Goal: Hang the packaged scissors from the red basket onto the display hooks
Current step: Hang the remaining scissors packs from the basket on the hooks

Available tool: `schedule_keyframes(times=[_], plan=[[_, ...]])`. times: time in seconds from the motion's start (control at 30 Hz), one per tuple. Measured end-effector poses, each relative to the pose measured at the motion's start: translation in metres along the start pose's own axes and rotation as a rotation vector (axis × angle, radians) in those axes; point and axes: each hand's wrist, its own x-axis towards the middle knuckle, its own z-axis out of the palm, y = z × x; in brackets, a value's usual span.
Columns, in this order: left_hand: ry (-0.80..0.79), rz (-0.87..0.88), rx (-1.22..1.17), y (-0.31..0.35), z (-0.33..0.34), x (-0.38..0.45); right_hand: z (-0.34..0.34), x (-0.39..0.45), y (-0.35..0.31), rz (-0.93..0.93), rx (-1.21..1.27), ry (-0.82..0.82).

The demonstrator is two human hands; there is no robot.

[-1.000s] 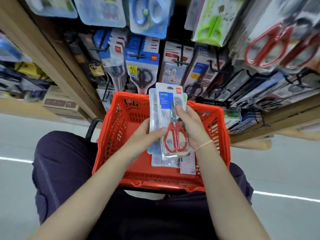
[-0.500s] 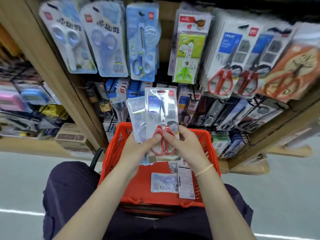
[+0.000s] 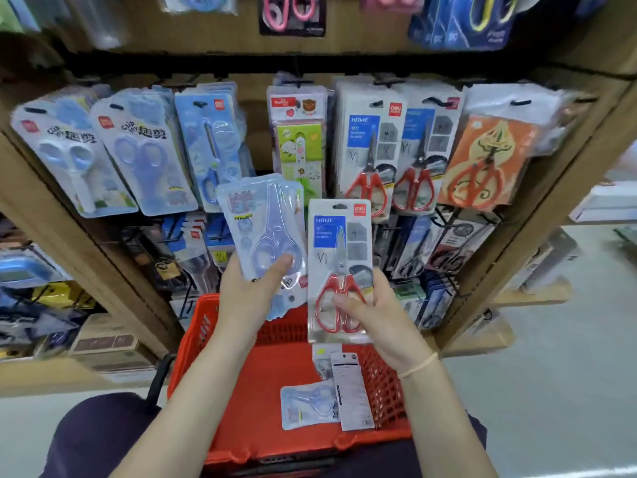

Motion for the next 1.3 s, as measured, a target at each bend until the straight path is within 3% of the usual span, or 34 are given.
schedule_keyframes(times=[0.17,0.4,0.67,1.03,1.3], plan=[[0.021,0.032,0.046,0.015,0.012,0.019,-0.021,0.013,-0.019,-0.139,0.084,0.298],[-0.023,0.063,0.025,0.033,0.029,0.027,-0.024,0.050,-0.062,-0.306,0.072,0.345],[-0.031,0.029,0.026,0.026,0.029,0.031,-0.033,0.090,-0.071,-0.287,0.096,0.330],[-0.080,-0.033,0.020,0.013,0.033,0.037,-0.031,0.124,-0.054,-0.146,-0.006,0.500],[-0.139,-0.067,-0.006,0.006,0.044,0.037,-0.033,0.159,-0.058,-0.084,0.059,0.569]])
